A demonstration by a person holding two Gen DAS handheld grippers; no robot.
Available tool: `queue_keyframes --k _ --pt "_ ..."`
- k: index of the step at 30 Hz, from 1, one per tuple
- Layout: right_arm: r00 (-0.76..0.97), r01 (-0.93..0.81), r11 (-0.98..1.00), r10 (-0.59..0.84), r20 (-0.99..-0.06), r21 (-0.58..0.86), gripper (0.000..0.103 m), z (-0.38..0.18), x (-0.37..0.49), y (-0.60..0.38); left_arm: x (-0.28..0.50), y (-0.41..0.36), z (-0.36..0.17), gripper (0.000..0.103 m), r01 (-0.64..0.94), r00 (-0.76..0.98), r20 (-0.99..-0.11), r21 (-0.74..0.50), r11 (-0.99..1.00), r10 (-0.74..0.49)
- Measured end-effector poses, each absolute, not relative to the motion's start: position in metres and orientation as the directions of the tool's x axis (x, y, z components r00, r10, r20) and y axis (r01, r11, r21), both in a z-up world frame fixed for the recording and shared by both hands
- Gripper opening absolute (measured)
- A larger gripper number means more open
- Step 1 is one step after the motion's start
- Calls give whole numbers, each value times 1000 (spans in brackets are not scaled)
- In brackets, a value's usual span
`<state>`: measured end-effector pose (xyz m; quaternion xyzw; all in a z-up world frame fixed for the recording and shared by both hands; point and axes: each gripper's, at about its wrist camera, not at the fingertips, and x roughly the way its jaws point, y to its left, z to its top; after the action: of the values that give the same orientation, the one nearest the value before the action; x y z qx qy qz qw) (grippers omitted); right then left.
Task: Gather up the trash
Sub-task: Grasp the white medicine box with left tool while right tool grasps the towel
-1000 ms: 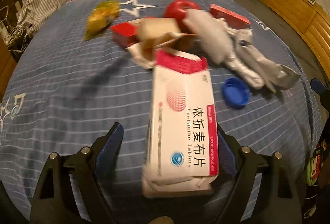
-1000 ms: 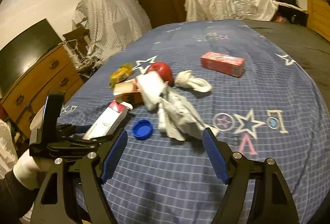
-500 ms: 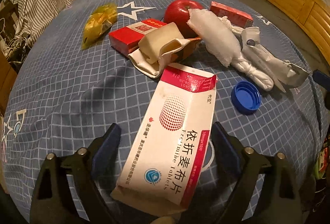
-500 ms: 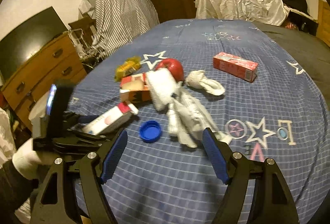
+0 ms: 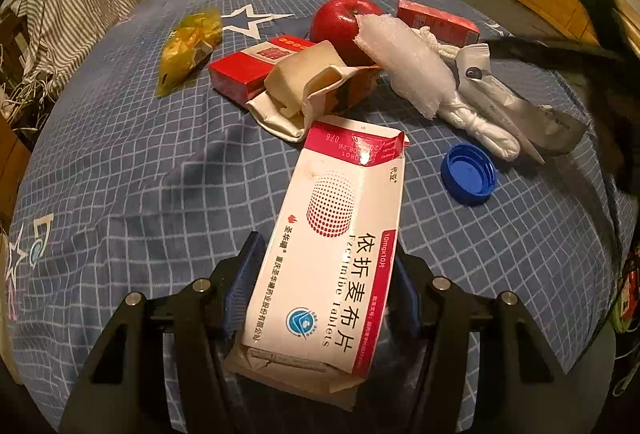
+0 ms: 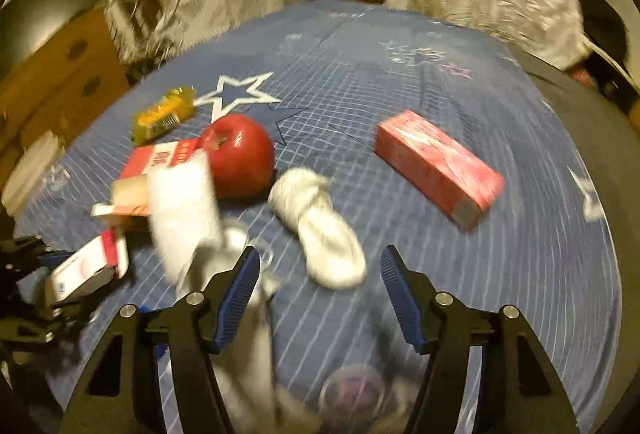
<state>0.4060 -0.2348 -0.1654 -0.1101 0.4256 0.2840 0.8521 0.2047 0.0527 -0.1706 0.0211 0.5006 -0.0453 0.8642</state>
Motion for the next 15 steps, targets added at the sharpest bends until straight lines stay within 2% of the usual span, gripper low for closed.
queue_keyframes --k 8,12,15 --pt "375 -672 740 326 -868 -13 64 -194 461 -177 215 51 -173 57 102 483 -874 -3 995 -53" --pt "385 -642 767 342 -858 18 40 -204 460 -168 218 51 -175 57 95 494 -868 3 995 -44" --pt "465 -575 818 345 -815 18 37 -191 443 -184 217 52 -176 57 85 514 -857 2 996 -42"
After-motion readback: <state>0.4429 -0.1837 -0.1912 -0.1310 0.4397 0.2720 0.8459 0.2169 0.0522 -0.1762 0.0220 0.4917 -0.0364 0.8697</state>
